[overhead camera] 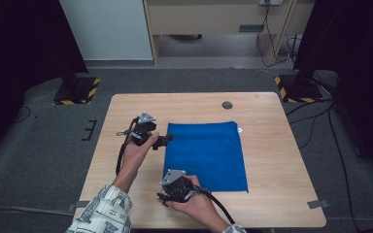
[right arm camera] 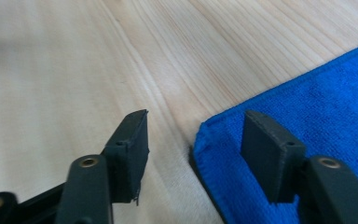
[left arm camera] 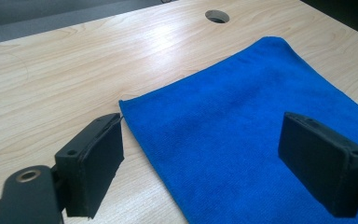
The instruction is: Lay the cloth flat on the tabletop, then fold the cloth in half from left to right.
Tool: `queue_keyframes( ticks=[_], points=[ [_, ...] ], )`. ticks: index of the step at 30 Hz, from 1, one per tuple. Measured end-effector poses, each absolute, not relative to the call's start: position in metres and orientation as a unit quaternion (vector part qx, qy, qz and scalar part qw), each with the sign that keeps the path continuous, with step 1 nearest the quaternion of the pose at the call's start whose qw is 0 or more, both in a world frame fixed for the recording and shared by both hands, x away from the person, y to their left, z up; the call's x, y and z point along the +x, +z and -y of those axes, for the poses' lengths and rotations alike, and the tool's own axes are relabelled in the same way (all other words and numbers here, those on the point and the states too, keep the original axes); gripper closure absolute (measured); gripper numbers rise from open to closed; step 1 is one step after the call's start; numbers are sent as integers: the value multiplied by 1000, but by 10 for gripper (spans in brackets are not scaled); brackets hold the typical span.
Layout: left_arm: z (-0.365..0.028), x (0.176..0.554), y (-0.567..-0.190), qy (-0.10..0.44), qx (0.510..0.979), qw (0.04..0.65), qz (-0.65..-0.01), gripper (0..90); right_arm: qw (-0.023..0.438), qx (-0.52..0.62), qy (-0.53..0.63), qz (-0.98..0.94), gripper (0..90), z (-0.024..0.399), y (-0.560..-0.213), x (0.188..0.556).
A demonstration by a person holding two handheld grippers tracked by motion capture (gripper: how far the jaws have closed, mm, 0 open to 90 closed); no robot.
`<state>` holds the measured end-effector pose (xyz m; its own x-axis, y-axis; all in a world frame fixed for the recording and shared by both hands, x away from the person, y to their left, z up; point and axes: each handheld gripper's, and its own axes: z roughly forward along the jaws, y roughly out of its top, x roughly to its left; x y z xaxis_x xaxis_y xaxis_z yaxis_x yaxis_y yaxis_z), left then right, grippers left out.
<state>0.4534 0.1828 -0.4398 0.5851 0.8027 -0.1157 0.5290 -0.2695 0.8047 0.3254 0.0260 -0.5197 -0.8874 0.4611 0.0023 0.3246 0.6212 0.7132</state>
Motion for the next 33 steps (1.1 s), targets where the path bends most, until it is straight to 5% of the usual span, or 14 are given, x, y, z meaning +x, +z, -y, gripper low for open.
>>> queue_keyframes(
  ticks=[4,5,8,25,33],
  points=[
    [-182,453,-441,156,783,429,-422,129,106,233,362,-896,586,-30,-526,330],
    [-182,453,-440,155,783,431,-420,128,108,237,365,-894,713,-29,-526,331],
    [-184,454,-441,152,781,434,-422,128,101,231,369,-895,864,-27,-524,331],
    [-186,460,-448,154,781,419,-436,132,64,212,404,-888,876,-34,-511,315],
    [-195,480,-464,157,771,406,-465,220,63,215,407,-886,871,-33,-511,314]
  ],
)
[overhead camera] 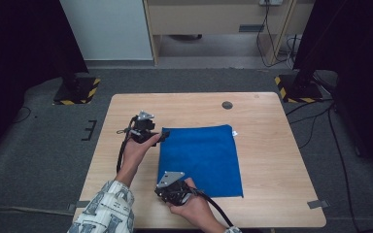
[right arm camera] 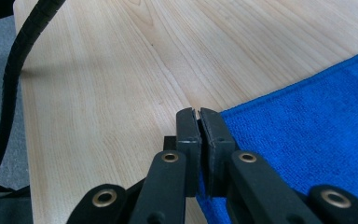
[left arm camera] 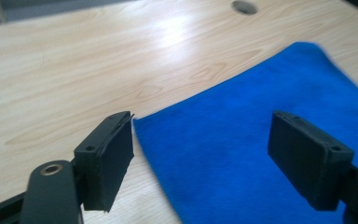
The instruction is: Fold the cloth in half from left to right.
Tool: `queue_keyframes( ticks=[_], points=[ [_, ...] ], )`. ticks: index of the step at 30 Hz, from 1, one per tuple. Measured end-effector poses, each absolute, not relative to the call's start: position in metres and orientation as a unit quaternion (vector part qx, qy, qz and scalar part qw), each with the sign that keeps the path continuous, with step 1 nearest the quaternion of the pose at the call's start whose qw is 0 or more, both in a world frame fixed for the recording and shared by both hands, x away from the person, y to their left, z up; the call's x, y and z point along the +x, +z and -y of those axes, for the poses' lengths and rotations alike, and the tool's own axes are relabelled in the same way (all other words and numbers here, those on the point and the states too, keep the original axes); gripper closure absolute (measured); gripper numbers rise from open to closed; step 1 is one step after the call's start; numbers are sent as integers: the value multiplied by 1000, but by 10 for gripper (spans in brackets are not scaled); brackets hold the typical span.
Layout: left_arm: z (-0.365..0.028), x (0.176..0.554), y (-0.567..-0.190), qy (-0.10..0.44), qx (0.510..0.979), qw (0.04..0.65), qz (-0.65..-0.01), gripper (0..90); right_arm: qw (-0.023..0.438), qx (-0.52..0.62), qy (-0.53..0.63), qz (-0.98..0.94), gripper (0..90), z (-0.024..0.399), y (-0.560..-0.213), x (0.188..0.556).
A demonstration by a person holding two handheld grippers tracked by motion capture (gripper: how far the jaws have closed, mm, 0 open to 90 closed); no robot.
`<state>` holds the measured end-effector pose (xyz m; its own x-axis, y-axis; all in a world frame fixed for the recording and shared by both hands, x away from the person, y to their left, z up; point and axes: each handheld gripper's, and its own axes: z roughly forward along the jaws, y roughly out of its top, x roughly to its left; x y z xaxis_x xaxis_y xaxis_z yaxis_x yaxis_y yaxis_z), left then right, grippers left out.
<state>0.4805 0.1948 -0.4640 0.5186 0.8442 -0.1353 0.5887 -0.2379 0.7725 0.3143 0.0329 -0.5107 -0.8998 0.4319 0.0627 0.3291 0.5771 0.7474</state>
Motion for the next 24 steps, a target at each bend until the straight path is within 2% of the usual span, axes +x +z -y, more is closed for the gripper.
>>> queue_keyframes(
  ticks=[2,6,11,13,14,19,24],
  points=[
    [-197,488,-474,152,776,390,-472,273,60,212,404,-888,870,-33,-513,315],
    [-201,502,-494,129,768,389,-492,316,60,211,401,-890,869,-33,-515,317],
    [-208,517,-516,127,763,385,-504,370,55,221,392,-891,867,-34,-520,320],
    [-211,519,-520,127,761,389,-504,486,56,216,393,-892,867,-34,-520,319],
    [-212,521,-522,127,758,392,-506,498,55,215,394,-892,867,-34,-520,319],
    [-215,527,-531,120,742,416,-511,500,51,219,393,-892,866,-30,-520,318],
    [-201,533,-529,116,776,387,-484,509,48,225,393,-890,866,-28,-524,321]
  ],
)
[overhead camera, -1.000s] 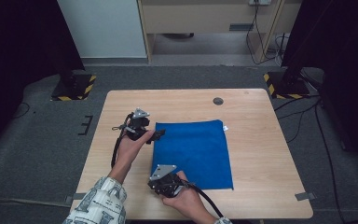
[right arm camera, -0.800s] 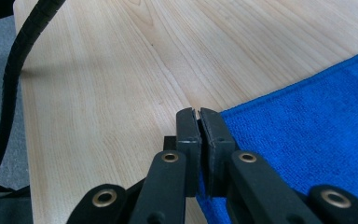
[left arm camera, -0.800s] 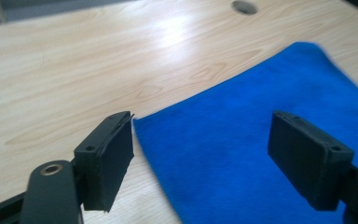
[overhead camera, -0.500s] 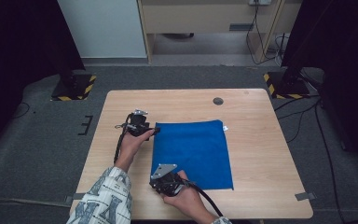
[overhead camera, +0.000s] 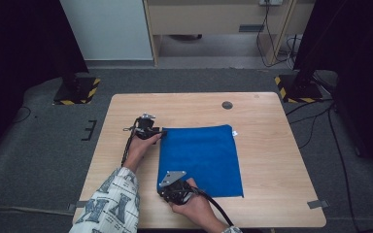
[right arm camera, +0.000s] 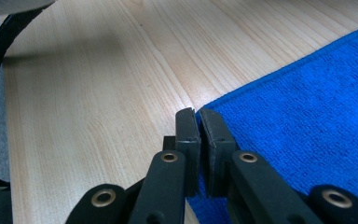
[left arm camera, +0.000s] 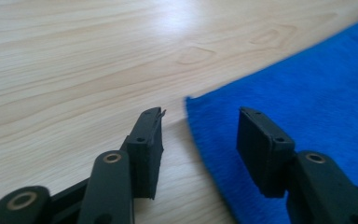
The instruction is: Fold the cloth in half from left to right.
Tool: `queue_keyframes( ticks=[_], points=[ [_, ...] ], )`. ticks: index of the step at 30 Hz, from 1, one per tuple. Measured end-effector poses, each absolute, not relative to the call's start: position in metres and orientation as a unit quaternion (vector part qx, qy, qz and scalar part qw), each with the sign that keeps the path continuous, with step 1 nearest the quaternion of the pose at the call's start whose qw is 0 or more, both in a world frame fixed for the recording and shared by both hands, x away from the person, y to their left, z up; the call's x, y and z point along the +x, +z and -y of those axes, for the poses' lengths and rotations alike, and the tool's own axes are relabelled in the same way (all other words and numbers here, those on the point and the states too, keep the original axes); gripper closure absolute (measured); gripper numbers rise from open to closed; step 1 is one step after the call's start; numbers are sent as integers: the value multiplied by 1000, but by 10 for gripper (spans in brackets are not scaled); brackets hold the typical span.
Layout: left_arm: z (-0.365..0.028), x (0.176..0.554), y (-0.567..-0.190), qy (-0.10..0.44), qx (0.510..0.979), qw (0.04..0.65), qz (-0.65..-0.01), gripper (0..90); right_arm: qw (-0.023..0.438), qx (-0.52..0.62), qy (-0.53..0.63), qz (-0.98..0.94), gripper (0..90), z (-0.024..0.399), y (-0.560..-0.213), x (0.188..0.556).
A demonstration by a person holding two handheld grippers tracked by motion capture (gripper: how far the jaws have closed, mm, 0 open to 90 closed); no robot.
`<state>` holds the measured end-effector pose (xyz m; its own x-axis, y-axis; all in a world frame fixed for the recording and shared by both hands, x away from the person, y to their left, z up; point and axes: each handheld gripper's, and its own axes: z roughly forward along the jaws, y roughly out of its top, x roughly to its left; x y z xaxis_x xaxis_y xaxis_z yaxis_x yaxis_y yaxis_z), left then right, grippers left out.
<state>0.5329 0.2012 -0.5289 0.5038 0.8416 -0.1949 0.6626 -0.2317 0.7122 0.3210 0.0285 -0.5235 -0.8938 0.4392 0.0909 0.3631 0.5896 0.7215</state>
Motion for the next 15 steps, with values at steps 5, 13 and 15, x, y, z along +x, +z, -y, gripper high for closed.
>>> queue_keyframes(
  ticks=[5,13,15],
  points=[
    [-197,534,-531,121,772,386,-491,677,47,228,393,-890,867,-27,-524,321],
    [-197,530,-520,121,765,398,-491,884,54,231,399,-886,872,-23,-518,317],
    [-196,527,-512,130,762,405,-487,886,59,232,401,-884,873,-23,-515,315]
  ],
)
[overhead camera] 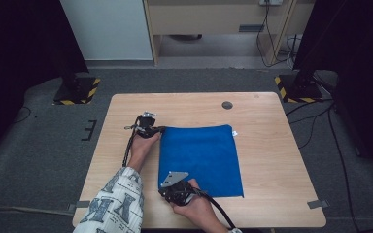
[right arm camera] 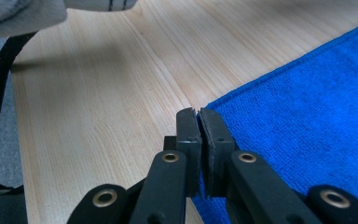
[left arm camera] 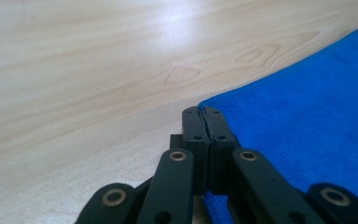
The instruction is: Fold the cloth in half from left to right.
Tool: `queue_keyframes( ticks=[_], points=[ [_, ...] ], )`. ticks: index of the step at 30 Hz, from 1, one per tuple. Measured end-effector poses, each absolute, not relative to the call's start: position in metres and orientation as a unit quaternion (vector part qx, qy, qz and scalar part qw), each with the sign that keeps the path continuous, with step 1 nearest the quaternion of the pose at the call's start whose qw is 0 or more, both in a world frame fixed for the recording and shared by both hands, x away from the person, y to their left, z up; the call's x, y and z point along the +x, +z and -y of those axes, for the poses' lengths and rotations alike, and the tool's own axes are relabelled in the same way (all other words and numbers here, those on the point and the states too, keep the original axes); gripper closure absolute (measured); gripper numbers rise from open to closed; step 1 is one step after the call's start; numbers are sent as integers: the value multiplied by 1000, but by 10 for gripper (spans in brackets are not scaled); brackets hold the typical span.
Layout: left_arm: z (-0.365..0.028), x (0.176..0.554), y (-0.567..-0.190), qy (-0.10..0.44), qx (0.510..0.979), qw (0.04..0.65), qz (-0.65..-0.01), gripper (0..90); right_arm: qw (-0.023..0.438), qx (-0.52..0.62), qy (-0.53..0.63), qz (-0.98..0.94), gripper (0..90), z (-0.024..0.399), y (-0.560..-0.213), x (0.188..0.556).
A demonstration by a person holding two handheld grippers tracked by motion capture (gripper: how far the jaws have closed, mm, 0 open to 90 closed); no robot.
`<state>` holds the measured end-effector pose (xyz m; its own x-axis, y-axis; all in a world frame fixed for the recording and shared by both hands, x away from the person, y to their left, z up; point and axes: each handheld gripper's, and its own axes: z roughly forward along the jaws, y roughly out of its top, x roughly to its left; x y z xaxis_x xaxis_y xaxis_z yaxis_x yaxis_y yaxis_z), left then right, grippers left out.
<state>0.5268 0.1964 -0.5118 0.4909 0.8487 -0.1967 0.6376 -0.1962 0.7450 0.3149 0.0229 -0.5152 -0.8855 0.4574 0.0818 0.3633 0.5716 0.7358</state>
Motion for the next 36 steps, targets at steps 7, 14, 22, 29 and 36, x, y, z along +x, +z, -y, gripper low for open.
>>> queue_keyframes(
  ticks=[7,14,22,29,36],
  points=[
    [-197,513,-480,150,759,406,-487,888,77,226,405,-883,878,-22,-501,306],
    [-196,504,-448,174,767,398,-473,888,97,224,426,-871,879,-23,-479,301],
    [-194,503,-429,184,765,408,-464,889,110,224,451,-857,880,-25,-462,299],
    [-195,503,-422,186,771,406,-454,889,115,224,469,-847,883,-29,-457,290],
    [-203,509,-418,187,773,401,-455,890,125,233,478,-837,886,-37,-454,288]
  ],
)
